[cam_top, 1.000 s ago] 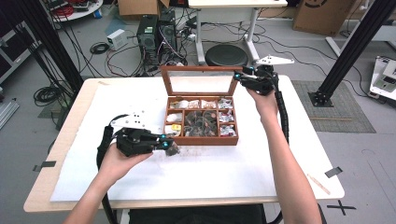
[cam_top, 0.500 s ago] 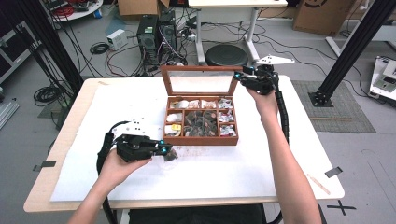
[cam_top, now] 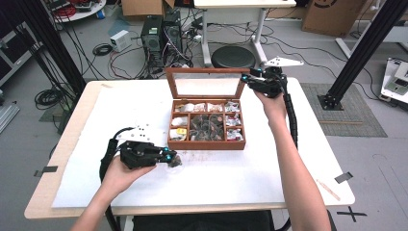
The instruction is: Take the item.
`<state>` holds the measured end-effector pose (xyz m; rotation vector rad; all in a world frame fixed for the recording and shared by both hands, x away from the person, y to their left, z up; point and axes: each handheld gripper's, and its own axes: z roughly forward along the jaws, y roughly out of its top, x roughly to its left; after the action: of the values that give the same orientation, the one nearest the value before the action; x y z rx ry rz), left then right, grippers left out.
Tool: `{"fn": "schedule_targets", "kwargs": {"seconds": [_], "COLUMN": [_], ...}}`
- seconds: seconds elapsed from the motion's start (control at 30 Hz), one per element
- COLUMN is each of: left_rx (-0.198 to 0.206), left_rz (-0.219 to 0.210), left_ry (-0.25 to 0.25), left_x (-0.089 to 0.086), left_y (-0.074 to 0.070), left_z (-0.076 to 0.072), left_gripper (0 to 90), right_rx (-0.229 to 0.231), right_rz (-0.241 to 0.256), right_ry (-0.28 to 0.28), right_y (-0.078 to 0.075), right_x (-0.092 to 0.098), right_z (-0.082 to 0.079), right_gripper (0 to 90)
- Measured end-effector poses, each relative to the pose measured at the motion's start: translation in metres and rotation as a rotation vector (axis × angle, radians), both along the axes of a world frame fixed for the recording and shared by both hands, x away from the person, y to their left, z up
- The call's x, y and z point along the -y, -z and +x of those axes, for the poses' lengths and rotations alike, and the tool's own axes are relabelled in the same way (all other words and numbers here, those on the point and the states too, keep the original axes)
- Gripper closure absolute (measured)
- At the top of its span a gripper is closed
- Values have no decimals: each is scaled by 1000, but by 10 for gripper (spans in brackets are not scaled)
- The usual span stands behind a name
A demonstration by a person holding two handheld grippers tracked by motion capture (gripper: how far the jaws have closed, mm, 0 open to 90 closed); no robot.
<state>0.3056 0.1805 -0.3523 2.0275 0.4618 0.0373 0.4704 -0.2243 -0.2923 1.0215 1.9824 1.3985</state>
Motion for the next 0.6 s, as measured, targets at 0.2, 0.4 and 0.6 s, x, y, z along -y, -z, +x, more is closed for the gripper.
{"fn": "schedule_targets", "kwargs": {"seconds": [0.2,0.4,0.6], "left_rx": [2,4,0], "left_rz": [10,16,5], "left_ry": [-2,-3,-6], "left_x": [0,0,0], "left_y": [3,4,4], "left_z": [0,0,1], "left_gripper": [870,870,728], "right_rx": [0,1,0], "right_rz": [0,2,4], "right_ry": [0,2,1], "right_y": [0,0,1], "right_x": [0,0,0], "right_z": [0,0,0], "right_gripper": [550,550,550]}}
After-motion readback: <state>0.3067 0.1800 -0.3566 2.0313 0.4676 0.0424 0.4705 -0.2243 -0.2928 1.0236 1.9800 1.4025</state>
